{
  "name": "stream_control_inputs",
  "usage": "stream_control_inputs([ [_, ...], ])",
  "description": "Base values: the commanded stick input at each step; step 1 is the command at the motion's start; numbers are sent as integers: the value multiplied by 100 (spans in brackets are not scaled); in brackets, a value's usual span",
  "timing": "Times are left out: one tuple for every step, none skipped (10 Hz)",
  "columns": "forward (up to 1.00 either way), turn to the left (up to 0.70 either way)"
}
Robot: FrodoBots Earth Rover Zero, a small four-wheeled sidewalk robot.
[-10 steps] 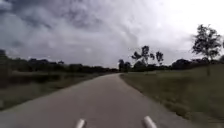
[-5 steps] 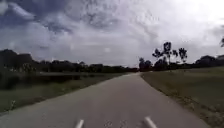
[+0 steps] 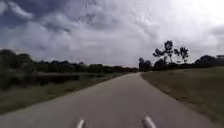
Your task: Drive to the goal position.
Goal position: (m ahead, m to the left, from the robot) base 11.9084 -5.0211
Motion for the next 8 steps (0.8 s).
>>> stream_control_inputs([
  [69,3],
  [69,3],
  [69,3],
  [69,3],
  [69,3],
  [69,3],
  [69,3],
  [69,3],
])
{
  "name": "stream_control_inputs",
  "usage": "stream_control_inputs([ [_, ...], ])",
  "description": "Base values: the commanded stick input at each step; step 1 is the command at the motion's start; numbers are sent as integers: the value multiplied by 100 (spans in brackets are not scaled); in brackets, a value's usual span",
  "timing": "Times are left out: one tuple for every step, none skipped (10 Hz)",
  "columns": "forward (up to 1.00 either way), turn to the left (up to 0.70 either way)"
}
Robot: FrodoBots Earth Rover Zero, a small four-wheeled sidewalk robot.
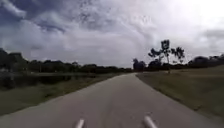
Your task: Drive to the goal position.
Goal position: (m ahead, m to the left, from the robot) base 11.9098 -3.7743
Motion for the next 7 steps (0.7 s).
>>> stream_control_inputs([
  [69,3],
  [69,3],
  [69,3],
  [69,3],
  [69,3],
  [69,3],
  [69,3],
])
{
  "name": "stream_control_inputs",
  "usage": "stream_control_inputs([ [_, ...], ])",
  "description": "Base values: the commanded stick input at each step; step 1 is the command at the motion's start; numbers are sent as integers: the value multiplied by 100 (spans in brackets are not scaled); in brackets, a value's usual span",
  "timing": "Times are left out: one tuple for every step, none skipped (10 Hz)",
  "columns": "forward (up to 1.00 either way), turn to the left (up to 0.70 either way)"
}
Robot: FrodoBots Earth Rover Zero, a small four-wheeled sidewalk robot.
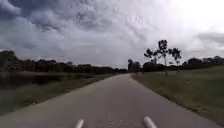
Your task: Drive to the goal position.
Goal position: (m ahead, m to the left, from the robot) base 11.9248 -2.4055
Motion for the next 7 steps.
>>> stream_control_inputs([
  [69,3],
  [69,3],
  [69,3],
  [69,3],
  [69,3],
  [69,3],
  [69,3],
])
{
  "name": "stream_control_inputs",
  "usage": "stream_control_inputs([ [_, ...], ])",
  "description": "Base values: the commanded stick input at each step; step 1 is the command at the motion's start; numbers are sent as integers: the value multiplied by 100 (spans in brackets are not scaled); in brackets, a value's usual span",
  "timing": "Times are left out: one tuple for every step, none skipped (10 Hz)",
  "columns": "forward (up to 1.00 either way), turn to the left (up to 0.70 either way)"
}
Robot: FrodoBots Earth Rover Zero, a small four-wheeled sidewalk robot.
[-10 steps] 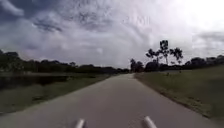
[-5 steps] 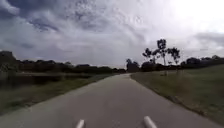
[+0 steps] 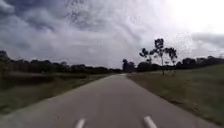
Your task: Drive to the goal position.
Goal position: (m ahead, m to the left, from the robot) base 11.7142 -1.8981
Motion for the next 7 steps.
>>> stream_control_inputs([
  [69,4],
  [69,19],
  [69,34],
  [69,34],
  [69,34],
  [69,34],
  [69,4],
])
